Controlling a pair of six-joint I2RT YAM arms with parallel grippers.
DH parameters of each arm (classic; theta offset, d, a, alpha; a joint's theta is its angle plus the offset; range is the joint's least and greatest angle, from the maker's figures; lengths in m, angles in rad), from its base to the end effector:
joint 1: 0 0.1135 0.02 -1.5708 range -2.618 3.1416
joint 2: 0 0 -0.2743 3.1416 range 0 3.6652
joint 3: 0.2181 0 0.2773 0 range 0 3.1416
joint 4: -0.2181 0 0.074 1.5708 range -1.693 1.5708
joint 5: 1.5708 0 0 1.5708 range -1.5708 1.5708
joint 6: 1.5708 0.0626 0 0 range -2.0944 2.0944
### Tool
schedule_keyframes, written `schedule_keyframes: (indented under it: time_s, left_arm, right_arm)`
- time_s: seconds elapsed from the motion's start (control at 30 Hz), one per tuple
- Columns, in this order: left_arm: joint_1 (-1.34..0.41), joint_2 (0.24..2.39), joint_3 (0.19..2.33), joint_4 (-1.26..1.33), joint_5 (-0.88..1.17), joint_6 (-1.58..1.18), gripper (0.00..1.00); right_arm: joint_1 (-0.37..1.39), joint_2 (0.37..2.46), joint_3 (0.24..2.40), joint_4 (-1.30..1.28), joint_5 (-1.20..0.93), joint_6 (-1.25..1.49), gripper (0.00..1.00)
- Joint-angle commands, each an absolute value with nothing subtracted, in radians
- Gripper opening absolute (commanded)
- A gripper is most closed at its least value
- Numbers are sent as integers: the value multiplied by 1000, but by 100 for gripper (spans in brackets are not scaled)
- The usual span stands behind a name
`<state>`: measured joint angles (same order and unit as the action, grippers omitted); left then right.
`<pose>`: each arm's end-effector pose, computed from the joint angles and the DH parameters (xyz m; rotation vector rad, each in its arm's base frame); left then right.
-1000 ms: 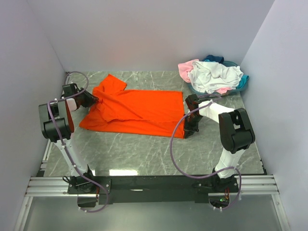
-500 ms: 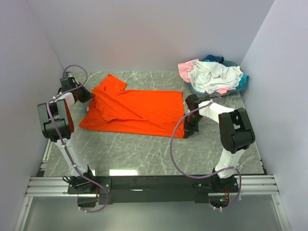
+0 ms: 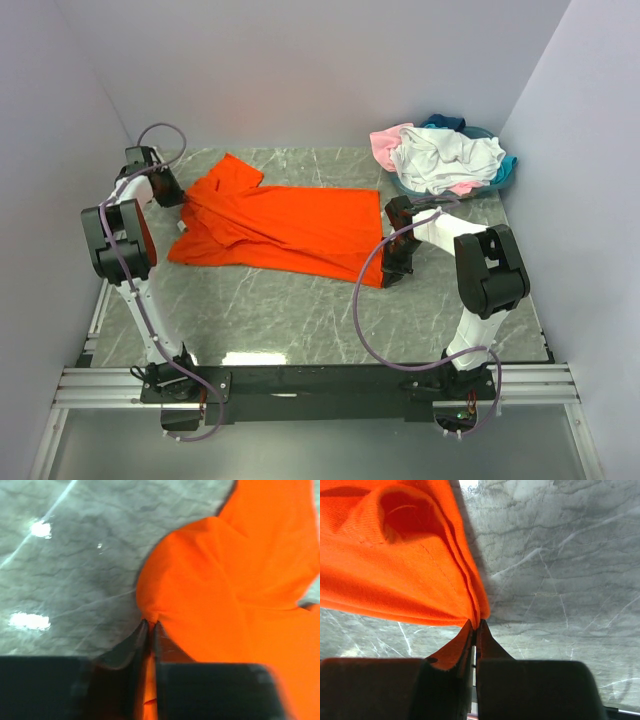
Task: Fold and stack the t-shirts
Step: Fold the tshirt
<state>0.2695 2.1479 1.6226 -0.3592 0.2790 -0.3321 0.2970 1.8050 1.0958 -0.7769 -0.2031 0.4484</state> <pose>0.5049 0.1216 0.1557 -0.6061 2.3671 -0.3698 0.3211 0.1115 0.1147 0.2224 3.1100 0.3440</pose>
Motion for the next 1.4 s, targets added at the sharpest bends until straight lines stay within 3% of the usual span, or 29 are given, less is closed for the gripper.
schedule_keyframes:
  time_s: [0.0,0.1,0.13,0.23,0.87,0.97,1.07,1.2,1.23,1.37]
  left_arm:
    - [276,2134,1625,-359,187,-276,18]
    - [276,2117,1611,-356,143,-305,34]
    - [278,2109,1594,-351,124,-311,44]
    - [278,2059,1537,-312,78,-336,55]
    - [293,2016,1305,-106,426,-554,56]
    - [296,2019,1301,-92,436,-564,54]
    - [307,2016,1290,-74,469,-577,44]
    - [327,2011,1275,-48,518,-606,12]
    - [339,2010,1273,-38,529,-617,9]
    - [367,2003,1290,-60,528,-611,6]
  right_arm:
    - [313,1847,1077,-825,-133,439,0]
    - [311,1848,1083,-827,-130,437,0]
    - [311,1847,1085,-828,-129,436,0]
    - [313,1844,1083,-827,-127,439,0]
    - [314,1813,1043,-810,-132,440,0]
    - [314,1809,1037,-807,-132,443,0]
    - [316,1806,1034,-807,-132,445,0]
    - [316,1802,1037,-808,-130,443,0]
    - [314,1802,1037,-808,-130,442,0]
    - [316,1804,1038,-810,-129,442,0]
